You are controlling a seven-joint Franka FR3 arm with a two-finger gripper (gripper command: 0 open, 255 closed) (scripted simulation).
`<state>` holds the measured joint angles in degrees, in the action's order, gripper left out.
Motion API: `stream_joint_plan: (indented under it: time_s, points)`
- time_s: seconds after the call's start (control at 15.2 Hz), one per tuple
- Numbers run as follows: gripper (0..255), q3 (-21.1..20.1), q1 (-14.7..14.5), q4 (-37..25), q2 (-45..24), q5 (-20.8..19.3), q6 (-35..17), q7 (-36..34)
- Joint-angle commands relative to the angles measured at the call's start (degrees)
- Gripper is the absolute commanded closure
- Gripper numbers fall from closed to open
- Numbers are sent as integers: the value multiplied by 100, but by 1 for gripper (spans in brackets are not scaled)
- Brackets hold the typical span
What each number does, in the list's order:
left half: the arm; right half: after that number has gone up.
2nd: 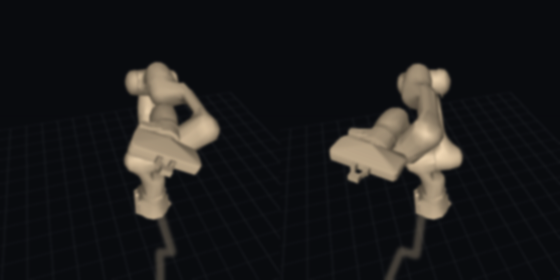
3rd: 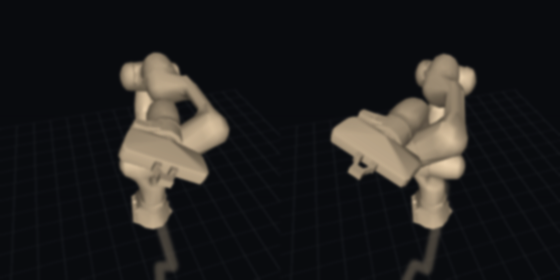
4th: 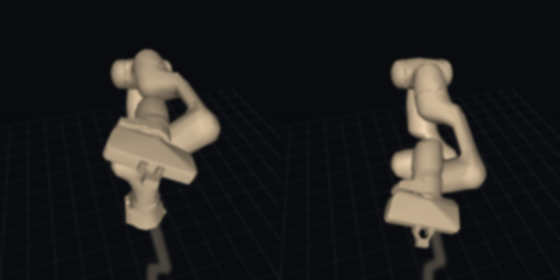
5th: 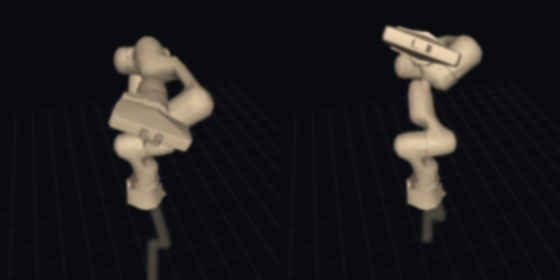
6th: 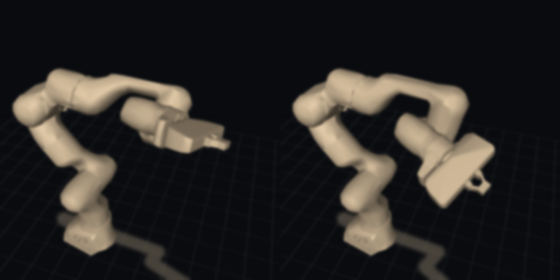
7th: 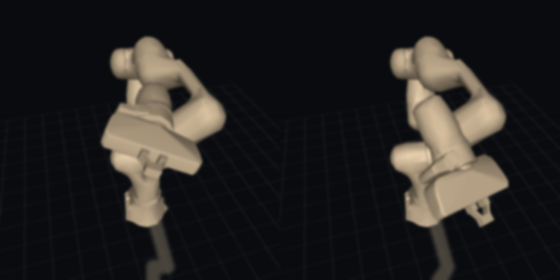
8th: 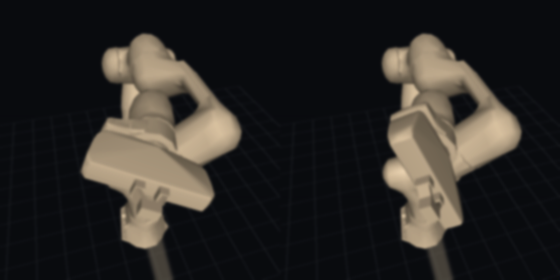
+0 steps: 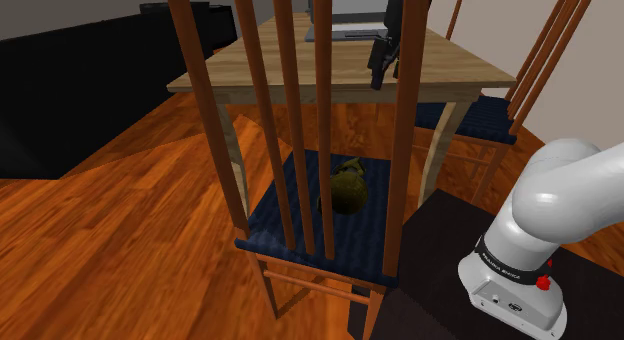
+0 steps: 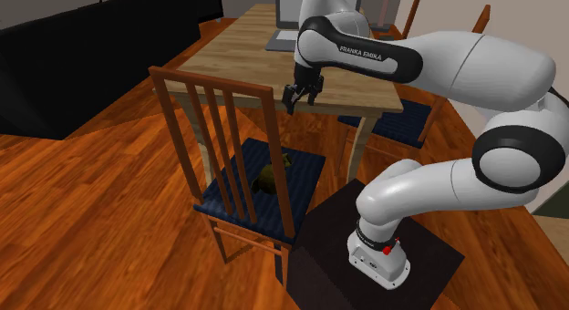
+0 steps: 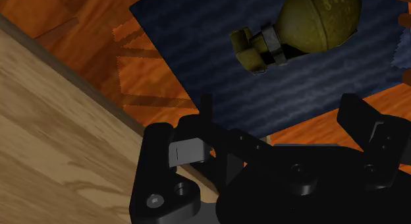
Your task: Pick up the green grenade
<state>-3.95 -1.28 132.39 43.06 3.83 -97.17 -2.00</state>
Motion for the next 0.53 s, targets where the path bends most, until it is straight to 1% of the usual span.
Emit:
stream_joint_plan:
  time_s: [0.0,0.46]
  points:
    - [0,0,0,0,0,0,0,0]
    - [0,-241,339,1412,100,975,-1352,-1649]
